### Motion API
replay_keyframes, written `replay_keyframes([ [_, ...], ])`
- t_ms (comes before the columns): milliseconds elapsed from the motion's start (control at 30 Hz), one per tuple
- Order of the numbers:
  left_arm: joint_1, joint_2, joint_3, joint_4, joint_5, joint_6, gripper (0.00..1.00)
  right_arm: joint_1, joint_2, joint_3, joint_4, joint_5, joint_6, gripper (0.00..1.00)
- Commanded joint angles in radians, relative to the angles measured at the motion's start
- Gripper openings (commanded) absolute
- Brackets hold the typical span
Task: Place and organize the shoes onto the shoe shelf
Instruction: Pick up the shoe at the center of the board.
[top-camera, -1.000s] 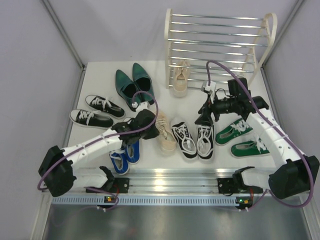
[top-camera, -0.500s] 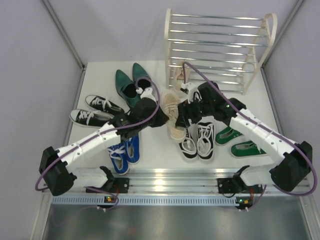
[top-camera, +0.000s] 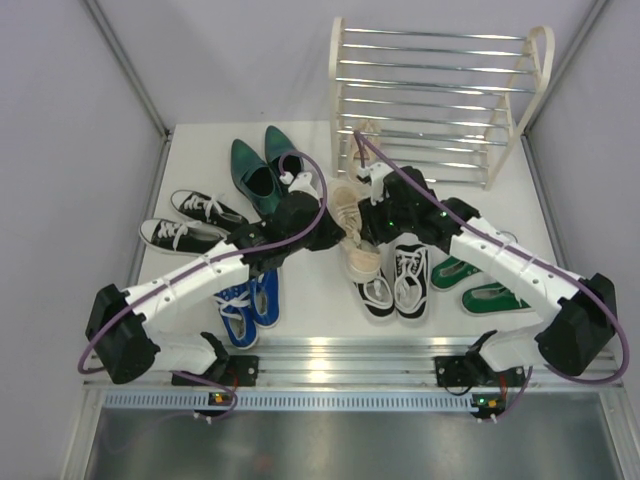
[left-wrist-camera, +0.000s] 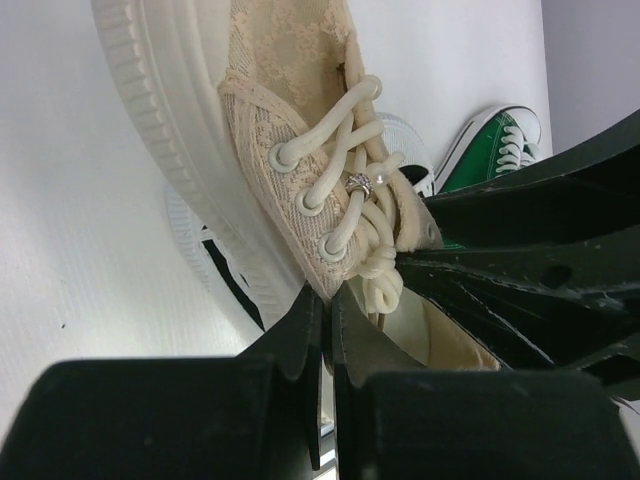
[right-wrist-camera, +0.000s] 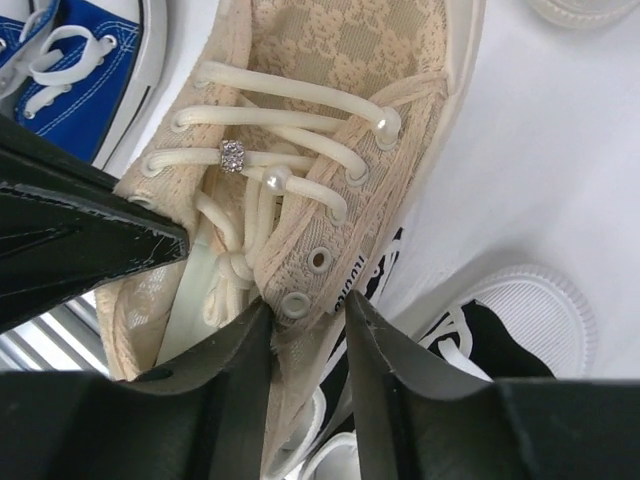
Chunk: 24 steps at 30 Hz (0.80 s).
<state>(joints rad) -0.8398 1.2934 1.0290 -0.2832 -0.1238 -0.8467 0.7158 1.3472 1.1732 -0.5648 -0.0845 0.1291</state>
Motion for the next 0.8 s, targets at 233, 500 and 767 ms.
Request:
replay_keyframes([
  [233,-0.007,-0.049,-0.004,0.274,0.076,-0.064,0.0,0.001,0.044,0.045,0.088,0.062,-0.036,0.0],
  [500,-0.002,-0.1,-0.076,0.297,0.029,-0.104,0.44,-0.234,0.012,0.098,0.135,-0.234,-0.019,0.0],
  [767,0.008,-0.221,-0.17,0.259,-0.039,-0.114,0.73,-0.384,-0.037,0.042,0.184,-0.247,-0.069,0.0],
])
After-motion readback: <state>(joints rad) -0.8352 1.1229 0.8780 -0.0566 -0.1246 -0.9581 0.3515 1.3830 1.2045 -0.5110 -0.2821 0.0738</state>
